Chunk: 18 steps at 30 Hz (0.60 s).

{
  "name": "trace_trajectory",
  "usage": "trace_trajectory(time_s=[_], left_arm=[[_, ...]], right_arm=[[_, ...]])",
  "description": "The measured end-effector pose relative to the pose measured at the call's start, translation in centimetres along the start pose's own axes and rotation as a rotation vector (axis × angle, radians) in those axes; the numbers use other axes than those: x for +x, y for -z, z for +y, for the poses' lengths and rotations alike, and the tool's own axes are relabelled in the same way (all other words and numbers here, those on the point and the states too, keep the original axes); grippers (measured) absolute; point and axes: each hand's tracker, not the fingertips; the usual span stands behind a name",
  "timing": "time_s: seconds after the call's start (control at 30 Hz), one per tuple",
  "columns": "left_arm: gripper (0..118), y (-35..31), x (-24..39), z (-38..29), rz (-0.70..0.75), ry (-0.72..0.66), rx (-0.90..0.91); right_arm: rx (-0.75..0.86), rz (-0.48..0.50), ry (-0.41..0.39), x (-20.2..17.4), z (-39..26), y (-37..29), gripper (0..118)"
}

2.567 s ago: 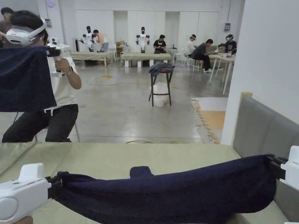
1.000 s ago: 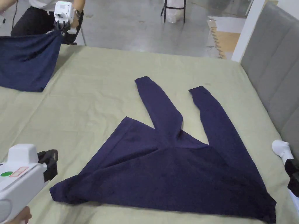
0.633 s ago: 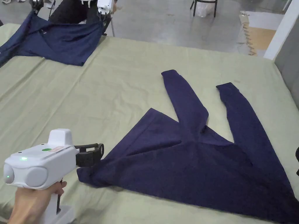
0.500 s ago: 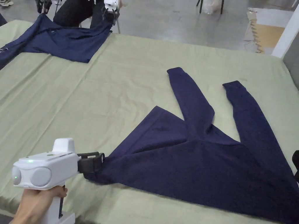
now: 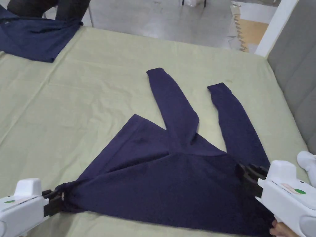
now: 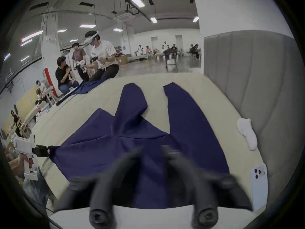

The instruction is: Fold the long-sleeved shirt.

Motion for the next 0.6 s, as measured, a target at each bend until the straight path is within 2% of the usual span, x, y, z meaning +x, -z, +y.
trace_trajectory(time_s=[0.03,0.07,0.13,0.2,0.27,0.3,0.33,0.37,0.47,0.53,0.57,0.6], left_arm=[[17,0.0,0.0,0.3,-0.004,0.001,-0.005],[17,-0.2,0.0,0.5,-0.006,-0.001,-0.004],[17,-0.5,0.7,1.2,-0.019,-0.009,-0.005],[17,-0.7,1.0,1.6,-0.016,-0.004,0.003],[17,-0.4,1.0,2.3,-0.02,-0.01,-0.003],[17,-0.3,1.1,2.5,-0.015,-0.01,-0.004],[17,-0.3,1.3,2.7,-0.019,-0.01,-0.003],[17,-0.1,1.4,3.0,-0.019,-0.011,-0.007],[17,0.4,1.2,3.4,-0.025,-0.027,-0.015],[17,0.8,1.1,3.4,-0.016,-0.035,-0.022],[17,0.9,1.0,3.4,-0.02,-0.035,-0.022],[17,1.0,1.0,3.4,-0.019,-0.037,-0.025]], right_arm=[[-0.027,-0.002,-0.016,0.2,0.9,1.3,89],[-0.066,-0.015,-0.03,0.2,1.9,3.1,118],[-0.071,-0.013,-0.066,0.7,3.7,6.1,116],[-0.14,0.032,-0.103,1.3,5.4,9.8,116],[-0.225,0.085,-0.109,0.1,6.5,13.3,114],[-0.267,0.111,-0.116,0.1,7.0,14.9,109],[-0.304,0.11,-0.12,0.1,7.3,16.7,96],[-0.332,0.097,-0.116,0.7,8.0,18.3,90],[-0.369,0.09,-0.105,0.7,8.2,21.7,86],[-0.462,0.101,-0.103,0.2,7.9,23.1,67],[-0.47,0.118,-0.162,-0.2,7.3,23.4,65],[-0.471,0.062,-0.212,-0.5,7.0,23.6,65]])
